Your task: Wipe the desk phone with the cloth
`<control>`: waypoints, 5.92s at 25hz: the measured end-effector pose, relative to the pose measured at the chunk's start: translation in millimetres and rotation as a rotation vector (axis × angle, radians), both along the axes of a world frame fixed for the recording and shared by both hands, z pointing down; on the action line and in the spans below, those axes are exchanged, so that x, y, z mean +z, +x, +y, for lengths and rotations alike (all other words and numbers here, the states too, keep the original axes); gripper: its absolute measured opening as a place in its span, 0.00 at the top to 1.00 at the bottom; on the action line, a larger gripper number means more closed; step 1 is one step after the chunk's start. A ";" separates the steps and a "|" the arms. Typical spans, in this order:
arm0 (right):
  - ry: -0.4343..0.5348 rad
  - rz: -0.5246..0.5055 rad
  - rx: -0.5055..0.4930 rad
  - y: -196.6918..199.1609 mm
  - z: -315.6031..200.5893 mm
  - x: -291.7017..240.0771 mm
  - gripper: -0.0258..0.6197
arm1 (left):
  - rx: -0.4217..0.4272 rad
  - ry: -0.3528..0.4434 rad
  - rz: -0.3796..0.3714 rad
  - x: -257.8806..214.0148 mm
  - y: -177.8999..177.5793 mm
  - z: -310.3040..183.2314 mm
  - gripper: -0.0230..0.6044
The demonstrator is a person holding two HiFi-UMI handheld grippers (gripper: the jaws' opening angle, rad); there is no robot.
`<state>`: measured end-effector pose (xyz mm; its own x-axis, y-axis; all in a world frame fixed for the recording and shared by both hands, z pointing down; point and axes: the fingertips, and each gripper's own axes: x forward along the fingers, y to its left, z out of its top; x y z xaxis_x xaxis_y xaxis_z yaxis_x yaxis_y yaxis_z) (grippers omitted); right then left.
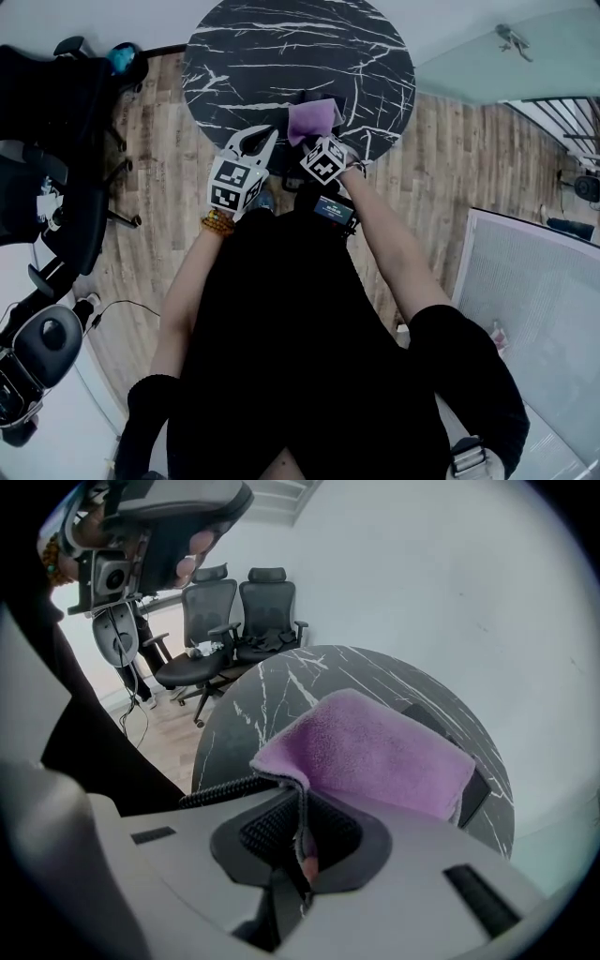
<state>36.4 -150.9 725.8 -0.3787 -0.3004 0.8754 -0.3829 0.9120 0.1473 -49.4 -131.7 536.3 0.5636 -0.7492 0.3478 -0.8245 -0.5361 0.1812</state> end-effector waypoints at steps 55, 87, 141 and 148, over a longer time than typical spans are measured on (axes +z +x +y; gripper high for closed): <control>0.641 -0.020 -0.051 58.1 -166.9 -209.7 0.88 | -0.039 -0.024 0.017 5.0 -2.9 4.8 0.93; 0.145 0.095 0.056 34.7 -98.9 -40.6 0.88 | -0.016 -0.060 0.011 15.4 -1.7 12.5 0.93; -0.076 0.100 0.076 43.0 5.3 10.9 0.88 | 0.056 -0.075 0.018 20.2 20.6 21.7 0.93; -0.100 0.101 0.075 44.9 14.9 15.9 0.88 | 0.064 -0.078 0.016 21.0 22.4 22.5 0.93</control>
<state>81.3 -136.1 741.7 -0.2668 -0.2336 0.9350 -0.4378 0.8937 0.0983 -27.0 -109.2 557.4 0.6151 -0.6825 0.3948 -0.7859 -0.5711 0.2372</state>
